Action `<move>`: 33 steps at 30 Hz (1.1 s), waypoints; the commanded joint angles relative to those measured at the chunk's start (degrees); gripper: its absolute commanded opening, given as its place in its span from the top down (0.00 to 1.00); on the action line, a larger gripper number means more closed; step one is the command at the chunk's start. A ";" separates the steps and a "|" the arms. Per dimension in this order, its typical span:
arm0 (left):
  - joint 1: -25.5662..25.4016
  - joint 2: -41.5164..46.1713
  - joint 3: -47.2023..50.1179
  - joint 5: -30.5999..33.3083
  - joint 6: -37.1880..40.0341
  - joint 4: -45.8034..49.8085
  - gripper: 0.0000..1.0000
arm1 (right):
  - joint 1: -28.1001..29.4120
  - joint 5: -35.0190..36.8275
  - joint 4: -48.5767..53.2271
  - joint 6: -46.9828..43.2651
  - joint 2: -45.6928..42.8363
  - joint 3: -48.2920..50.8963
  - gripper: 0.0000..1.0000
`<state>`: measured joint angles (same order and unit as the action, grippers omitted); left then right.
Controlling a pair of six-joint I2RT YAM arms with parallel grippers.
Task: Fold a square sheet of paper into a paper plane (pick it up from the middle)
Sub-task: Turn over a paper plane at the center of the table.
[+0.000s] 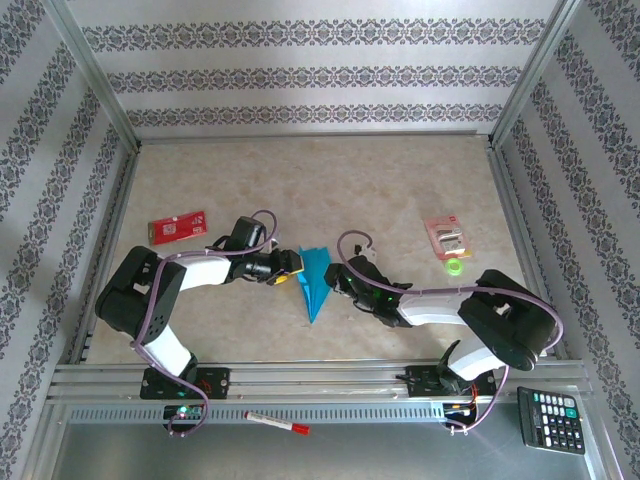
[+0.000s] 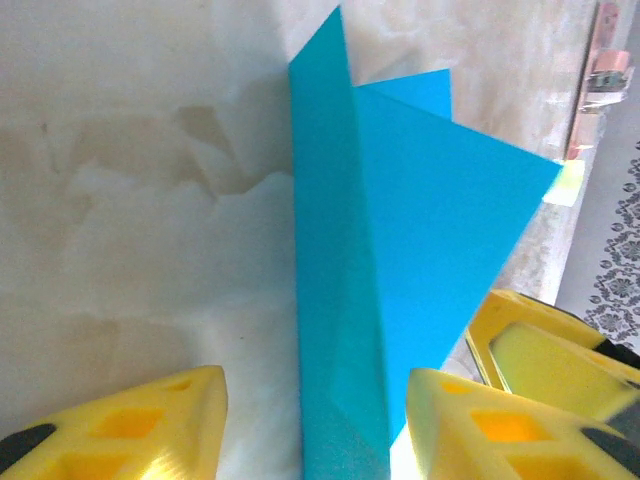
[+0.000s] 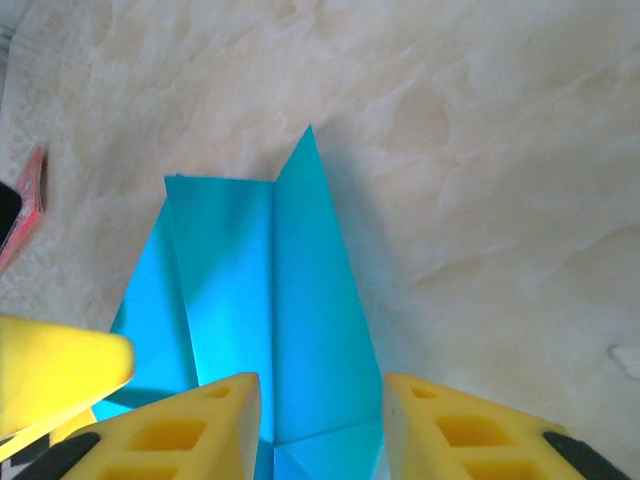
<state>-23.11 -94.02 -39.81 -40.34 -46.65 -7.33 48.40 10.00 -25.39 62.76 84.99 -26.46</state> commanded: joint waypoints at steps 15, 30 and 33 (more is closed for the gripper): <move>4.05 10.91 -2.59 4.03 6.08 7.76 0.38 | -10.65 5.26 27.40 -23.62 -16.42 -8.31 0.39; 15.86 30.81 3.28 55.29 26.28 1.18 0.00 | -35.45 32.04 25.57 -50.26 -14.15 -12.97 0.02; 17.92 27.09 4.57 59.46 32.71 -5.88 0.00 | -39.69 28.32 17.19 -52.84 -10.44 -9.90 0.02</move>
<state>-6.90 -64.40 -36.82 9.37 -23.46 -4.95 11.05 37.23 -0.21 16.10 71.99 -39.11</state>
